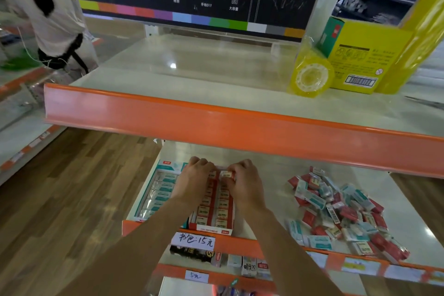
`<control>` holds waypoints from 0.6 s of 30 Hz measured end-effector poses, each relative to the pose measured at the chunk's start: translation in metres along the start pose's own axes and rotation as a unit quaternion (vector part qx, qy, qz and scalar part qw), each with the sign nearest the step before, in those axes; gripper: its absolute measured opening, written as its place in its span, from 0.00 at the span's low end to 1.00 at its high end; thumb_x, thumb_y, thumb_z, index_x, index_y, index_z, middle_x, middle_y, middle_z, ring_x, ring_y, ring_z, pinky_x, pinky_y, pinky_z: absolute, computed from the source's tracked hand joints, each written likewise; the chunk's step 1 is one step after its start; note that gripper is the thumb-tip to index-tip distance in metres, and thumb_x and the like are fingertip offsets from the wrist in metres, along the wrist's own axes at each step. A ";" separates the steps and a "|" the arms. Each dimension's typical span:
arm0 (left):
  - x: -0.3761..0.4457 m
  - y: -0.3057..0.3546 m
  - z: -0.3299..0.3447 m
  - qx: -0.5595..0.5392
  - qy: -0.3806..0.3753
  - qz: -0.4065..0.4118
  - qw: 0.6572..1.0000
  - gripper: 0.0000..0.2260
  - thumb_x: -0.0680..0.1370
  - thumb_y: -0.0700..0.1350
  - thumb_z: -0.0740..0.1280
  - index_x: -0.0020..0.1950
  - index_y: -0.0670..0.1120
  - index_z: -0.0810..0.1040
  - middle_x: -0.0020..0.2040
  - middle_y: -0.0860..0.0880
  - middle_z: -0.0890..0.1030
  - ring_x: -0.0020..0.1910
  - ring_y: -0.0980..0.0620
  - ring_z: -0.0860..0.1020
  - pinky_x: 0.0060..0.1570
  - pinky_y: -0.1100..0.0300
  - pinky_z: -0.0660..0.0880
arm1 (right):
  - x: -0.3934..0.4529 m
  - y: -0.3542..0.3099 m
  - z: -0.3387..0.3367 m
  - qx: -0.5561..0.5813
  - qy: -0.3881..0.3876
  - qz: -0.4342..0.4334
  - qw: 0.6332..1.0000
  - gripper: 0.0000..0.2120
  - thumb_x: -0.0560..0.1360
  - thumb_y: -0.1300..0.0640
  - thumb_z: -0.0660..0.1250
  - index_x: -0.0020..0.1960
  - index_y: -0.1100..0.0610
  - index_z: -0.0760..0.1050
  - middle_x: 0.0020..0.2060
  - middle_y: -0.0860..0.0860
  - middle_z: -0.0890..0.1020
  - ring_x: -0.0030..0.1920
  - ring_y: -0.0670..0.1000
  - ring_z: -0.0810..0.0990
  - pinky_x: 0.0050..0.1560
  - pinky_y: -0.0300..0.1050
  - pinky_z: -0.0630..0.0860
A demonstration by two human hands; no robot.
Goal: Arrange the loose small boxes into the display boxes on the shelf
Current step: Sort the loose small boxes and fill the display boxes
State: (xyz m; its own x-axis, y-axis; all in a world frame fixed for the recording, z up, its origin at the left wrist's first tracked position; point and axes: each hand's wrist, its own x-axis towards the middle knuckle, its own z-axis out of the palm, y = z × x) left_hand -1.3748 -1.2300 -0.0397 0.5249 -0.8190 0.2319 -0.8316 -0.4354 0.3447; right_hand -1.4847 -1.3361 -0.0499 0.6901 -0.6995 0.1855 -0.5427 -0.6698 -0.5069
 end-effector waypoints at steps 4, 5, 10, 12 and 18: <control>0.000 -0.003 0.001 0.019 -0.007 -0.007 1.000 0.11 0.76 0.40 0.64 0.56 0.50 0.79 0.54 0.52 0.75 0.54 0.52 0.69 0.50 0.57 0.75 | 0.002 -0.001 0.003 -0.030 -0.004 0.003 1.000 0.10 0.75 0.52 0.68 0.56 0.52 0.78 0.52 0.47 0.72 0.55 0.49 0.71 0.51 0.46 0.76; 0.000 -0.003 0.001 0.022 -0.007 -0.012 1.000 0.12 0.76 0.40 0.64 0.56 0.50 0.79 0.56 0.52 0.73 0.54 0.52 0.69 0.50 0.58 0.75 | 0.002 -0.001 0.004 -0.028 0.001 0.012 1.000 0.11 0.75 0.52 0.69 0.56 0.51 0.77 0.52 0.47 0.72 0.55 0.49 0.72 0.52 0.46 0.76; 0.002 -0.002 0.001 0.029 0.005 -0.021 0.999 0.12 0.75 0.38 0.64 0.56 0.49 0.78 0.55 0.51 0.73 0.54 0.51 0.70 0.46 0.58 0.74 | 0.002 -0.003 0.005 0.002 0.020 0.031 0.999 0.11 0.73 0.52 0.70 0.54 0.50 0.73 0.52 0.45 0.73 0.52 0.48 0.75 0.49 0.47 0.77; 0.002 0.000 0.002 0.031 0.018 -0.017 0.999 0.11 0.75 0.39 0.65 0.55 0.50 0.78 0.55 0.52 0.73 0.54 0.51 0.69 0.48 0.57 0.72 | 0.000 0.000 0.005 0.013 0.026 0.032 0.999 0.09 0.74 0.52 0.70 0.52 0.50 0.74 0.51 0.45 0.73 0.50 0.48 0.75 0.48 0.46 0.77; 0.004 0.023 0.010 0.012 0.028 0.006 1.000 0.10 0.75 0.42 0.66 0.55 0.51 0.79 0.56 0.53 0.75 0.58 0.50 0.70 0.55 0.55 0.70 | -0.015 0.020 -0.006 0.098 0.059 0.042 0.992 0.07 0.74 0.50 0.71 0.50 0.49 0.76 0.50 0.44 0.74 0.44 0.45 0.75 0.42 0.40 0.73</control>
State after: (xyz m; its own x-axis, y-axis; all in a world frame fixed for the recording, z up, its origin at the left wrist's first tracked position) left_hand -1.3932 -1.2470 -0.0398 0.5231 -0.8027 0.2865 -0.8420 -0.4349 0.3192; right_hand -1.5089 -1.3402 -0.0575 0.5783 -0.7836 0.2272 -0.4847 -0.5540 -0.6769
